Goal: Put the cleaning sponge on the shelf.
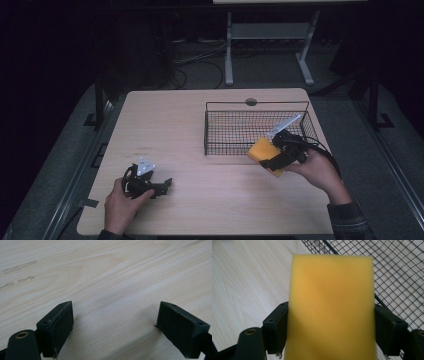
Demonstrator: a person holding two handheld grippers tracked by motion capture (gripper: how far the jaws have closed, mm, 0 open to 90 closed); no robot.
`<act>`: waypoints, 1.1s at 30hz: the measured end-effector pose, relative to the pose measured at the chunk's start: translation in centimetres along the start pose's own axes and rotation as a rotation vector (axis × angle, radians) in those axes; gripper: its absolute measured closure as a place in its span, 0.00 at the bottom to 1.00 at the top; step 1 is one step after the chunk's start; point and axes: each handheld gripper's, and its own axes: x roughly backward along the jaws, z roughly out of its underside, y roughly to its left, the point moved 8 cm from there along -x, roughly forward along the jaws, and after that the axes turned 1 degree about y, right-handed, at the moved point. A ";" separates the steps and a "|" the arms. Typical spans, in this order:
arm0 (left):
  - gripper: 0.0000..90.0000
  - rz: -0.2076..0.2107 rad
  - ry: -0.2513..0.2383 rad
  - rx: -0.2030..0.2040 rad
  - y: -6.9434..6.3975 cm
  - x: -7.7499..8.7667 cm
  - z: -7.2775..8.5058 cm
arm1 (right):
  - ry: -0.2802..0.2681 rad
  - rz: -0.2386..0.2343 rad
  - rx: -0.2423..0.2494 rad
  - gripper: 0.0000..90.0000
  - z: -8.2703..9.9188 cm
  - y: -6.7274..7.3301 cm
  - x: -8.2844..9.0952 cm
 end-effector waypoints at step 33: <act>0.14 0.000 0.002 -0.003 0.0 0.0 0.0 | -0.014 0.075 -0.089 0.27 -1.7 -6.0 1.0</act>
